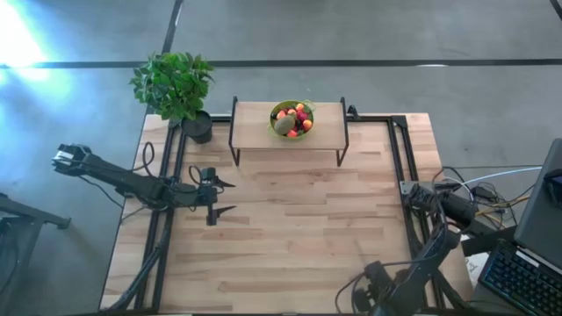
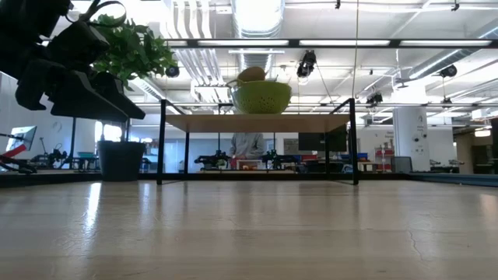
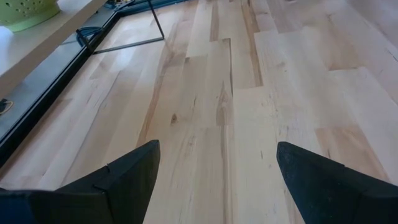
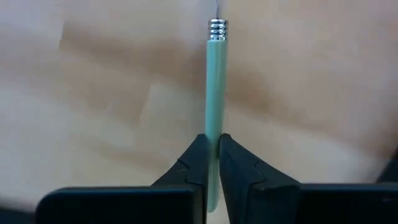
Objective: Pick & Place Fruit
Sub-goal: Put the green knife on the shelf
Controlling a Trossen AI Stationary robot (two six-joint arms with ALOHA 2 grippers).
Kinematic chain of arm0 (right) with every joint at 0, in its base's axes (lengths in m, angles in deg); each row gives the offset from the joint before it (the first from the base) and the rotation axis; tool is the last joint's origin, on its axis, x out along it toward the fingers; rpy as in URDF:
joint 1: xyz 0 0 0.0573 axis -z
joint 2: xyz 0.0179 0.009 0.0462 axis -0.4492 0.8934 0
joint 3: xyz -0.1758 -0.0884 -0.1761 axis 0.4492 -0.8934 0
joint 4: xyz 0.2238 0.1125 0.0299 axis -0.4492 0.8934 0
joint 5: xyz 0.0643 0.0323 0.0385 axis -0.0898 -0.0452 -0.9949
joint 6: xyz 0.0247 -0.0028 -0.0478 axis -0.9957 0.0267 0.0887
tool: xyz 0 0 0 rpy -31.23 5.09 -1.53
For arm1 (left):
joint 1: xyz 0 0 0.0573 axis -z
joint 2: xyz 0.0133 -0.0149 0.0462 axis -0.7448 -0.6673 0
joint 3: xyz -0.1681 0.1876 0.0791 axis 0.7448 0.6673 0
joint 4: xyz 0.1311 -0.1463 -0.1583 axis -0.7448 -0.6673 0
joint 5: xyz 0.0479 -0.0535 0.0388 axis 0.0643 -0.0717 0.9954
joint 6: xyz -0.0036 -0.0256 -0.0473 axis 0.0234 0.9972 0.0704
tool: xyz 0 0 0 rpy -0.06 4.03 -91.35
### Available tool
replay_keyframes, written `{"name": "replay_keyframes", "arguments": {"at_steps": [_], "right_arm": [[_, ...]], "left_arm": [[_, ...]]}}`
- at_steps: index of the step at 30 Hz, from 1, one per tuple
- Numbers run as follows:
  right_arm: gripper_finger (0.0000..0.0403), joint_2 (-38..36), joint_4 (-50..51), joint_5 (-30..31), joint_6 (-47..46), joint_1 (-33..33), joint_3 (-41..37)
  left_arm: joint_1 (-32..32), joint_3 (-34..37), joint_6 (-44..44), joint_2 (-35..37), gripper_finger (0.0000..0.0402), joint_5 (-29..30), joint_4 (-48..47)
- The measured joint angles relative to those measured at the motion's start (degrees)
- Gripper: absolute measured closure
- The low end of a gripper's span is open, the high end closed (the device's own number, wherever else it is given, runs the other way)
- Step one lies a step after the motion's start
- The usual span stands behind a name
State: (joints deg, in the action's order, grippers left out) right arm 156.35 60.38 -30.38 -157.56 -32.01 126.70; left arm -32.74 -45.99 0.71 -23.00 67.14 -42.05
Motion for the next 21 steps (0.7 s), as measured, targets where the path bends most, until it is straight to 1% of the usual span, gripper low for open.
{"name": "replay_keyframes", "arguments": {"at_steps": [2,7,11,16,21], "right_arm": [[0.0391,-1.1,2.1,1.2,0.3,0.1,-0.4],[0.0399,-4.0,1.8,2.1,0.5,0.1,-2.7],[0.0398,-4.1,1.3,2.3,0.7,0.1,-3.9],[0.0396,-3.5,-1.7,2.3,2.2,0.1,-4.3],[0.0395,-3.3,-1.0,2.3,3.3,0.1,-4.5]], "left_arm": [[0.0,0.0,0.0,0.0,0.0073,0.0,0.0],[0.0,0.0,0.0,0.0,0.0073,0.0,0.0],[0.0,0.0,0.0,0.0,0.0073,0.0,0.0],[0.0,0.0,0.0,0.0,0.0073,0.0,0.0],[0.0,0.0,0.0,0.0,0.0073,0.0,0.0]]}}
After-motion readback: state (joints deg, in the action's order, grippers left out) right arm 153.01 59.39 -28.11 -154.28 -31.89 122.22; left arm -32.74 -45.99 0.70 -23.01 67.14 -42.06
